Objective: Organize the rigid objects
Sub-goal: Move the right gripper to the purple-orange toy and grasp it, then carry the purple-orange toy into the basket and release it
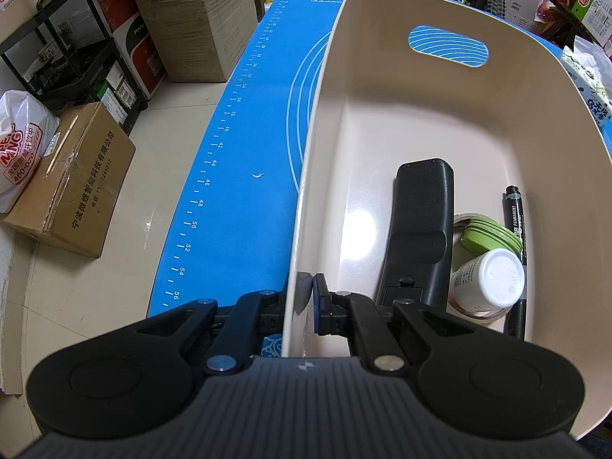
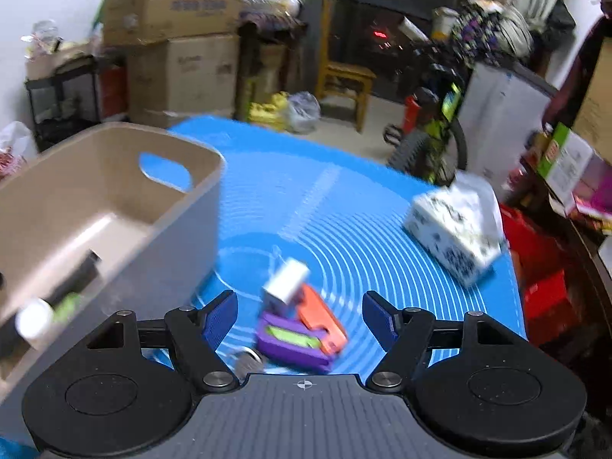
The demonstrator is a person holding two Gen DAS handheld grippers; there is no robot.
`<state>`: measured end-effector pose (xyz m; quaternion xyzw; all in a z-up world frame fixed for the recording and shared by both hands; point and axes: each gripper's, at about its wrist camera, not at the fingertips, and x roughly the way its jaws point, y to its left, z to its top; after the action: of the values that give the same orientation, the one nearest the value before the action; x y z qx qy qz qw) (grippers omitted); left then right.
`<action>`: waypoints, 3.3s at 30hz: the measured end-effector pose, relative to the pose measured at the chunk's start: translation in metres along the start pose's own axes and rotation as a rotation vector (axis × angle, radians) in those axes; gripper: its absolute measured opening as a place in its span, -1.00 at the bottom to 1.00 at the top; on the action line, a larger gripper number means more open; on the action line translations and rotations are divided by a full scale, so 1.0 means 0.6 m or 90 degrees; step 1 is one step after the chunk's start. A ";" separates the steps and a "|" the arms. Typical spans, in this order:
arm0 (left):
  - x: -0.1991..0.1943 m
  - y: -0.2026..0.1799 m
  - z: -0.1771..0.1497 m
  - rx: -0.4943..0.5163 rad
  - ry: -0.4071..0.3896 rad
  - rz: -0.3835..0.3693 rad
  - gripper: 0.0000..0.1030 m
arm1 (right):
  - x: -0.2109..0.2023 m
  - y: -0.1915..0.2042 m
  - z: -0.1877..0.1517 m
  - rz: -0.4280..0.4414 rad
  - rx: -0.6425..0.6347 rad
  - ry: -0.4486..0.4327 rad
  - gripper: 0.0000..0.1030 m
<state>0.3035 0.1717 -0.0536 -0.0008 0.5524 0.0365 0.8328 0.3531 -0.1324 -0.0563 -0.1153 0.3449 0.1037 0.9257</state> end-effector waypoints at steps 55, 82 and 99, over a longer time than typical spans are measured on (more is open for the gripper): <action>0.001 -0.014 -0.002 0.013 0.001 0.017 -0.80 | 0.121 -0.045 -0.016 0.198 -0.167 0.109 0.34; 0.000 -0.014 0.000 0.016 0.001 0.022 -0.79 | 0.118 -0.057 -0.048 0.142 -0.071 0.079 0.34; 0.000 -0.015 0.000 0.015 0.002 0.022 -0.79 | 0.014 -0.047 0.017 0.137 -0.090 -0.052 0.34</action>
<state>0.3039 0.1627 -0.0543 0.0183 0.5537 0.0443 0.8313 0.3732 -0.1556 -0.0502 -0.1387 0.3093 0.2309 0.9120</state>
